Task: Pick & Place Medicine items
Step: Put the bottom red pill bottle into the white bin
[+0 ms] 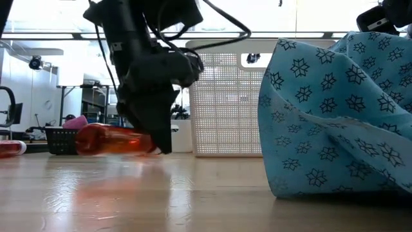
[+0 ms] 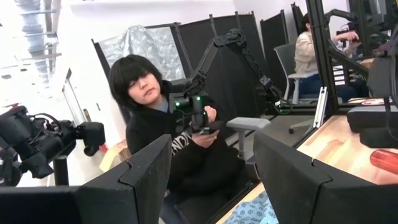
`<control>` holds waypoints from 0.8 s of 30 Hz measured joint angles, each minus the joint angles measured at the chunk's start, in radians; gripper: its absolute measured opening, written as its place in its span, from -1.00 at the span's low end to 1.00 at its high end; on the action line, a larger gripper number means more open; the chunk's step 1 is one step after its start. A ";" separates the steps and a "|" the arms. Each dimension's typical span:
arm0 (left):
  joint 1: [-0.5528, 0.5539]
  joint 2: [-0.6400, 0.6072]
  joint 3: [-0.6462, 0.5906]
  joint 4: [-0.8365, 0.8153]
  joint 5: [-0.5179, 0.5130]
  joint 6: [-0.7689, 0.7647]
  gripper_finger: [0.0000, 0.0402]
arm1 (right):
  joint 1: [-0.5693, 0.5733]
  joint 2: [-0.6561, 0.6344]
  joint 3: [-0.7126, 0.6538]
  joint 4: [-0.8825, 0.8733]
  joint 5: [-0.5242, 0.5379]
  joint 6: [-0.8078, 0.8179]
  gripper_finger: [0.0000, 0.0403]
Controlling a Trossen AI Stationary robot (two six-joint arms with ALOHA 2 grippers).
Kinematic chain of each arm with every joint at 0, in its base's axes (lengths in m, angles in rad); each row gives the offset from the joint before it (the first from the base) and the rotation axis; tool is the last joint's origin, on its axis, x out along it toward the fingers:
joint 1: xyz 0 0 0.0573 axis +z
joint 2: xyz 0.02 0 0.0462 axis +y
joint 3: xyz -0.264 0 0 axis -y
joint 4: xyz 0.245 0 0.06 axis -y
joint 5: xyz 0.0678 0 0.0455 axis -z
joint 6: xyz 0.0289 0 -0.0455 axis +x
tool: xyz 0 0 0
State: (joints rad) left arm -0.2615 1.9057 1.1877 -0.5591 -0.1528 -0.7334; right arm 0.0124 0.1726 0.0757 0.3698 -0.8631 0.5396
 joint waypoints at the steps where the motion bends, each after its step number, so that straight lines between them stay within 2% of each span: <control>1: -0.003 -0.007 0.000 0.000 -0.014 0.000 -0.26 | 0.000 0.000 0.000 0.000 0.000 0.000 0.11; 6: -0.023 -0.047 0.001 0.004 -0.100 0.031 -0.26 | 0.000 0.000 0.000 0.000 0.000 0.000 0.11; 9: -0.023 -0.073 0.001 0.001 -0.115 0.069 -0.26 | 0.000 0.000 0.000 0.000 0.000 0.000 0.11; 16: -0.015 -0.177 0.002 -0.122 -0.198 0.103 -0.26 | 0.000 0.000 0.000 0.000 0.000 0.000 0.11; 24: 0.000 -0.352 -0.016 -0.213 -0.420 0.136 -0.26 | 0.000 0.000 0.000 0.000 0.000 0.000 0.11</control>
State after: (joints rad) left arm -0.2619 1.5533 1.1720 -0.7720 -0.5730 -0.5972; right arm 0.0124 0.1722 0.0757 0.3695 -0.8631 0.5394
